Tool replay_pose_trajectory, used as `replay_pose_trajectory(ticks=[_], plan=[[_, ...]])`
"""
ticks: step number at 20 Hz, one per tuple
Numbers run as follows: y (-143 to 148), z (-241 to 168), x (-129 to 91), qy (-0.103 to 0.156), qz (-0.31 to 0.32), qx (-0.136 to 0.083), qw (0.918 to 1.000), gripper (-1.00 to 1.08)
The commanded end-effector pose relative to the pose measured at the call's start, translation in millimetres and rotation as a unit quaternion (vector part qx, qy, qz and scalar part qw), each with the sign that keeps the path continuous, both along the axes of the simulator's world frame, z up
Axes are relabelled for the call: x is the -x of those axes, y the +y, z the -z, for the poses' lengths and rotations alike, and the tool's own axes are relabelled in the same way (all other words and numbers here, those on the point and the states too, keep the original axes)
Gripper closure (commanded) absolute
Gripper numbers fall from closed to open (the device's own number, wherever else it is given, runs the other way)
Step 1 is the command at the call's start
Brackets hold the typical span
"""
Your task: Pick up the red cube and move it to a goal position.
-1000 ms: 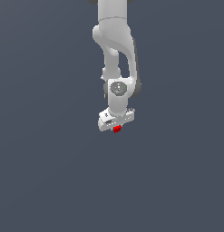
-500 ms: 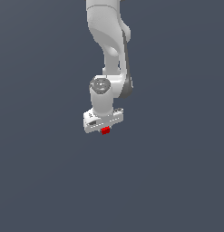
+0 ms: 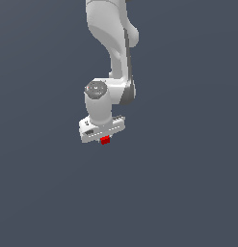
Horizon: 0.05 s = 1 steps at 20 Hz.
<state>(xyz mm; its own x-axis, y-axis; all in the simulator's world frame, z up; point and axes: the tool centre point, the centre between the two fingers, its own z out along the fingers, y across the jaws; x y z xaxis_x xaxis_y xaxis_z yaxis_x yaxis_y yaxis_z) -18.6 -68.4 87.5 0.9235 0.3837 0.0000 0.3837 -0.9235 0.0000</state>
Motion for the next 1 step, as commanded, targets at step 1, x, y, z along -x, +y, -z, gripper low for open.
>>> replay_pose_trajectory(ticks=[1], plan=[[0.7, -0.1, -0.6, 0.0, -0.001, 0.0, 1.0, 1.08]])
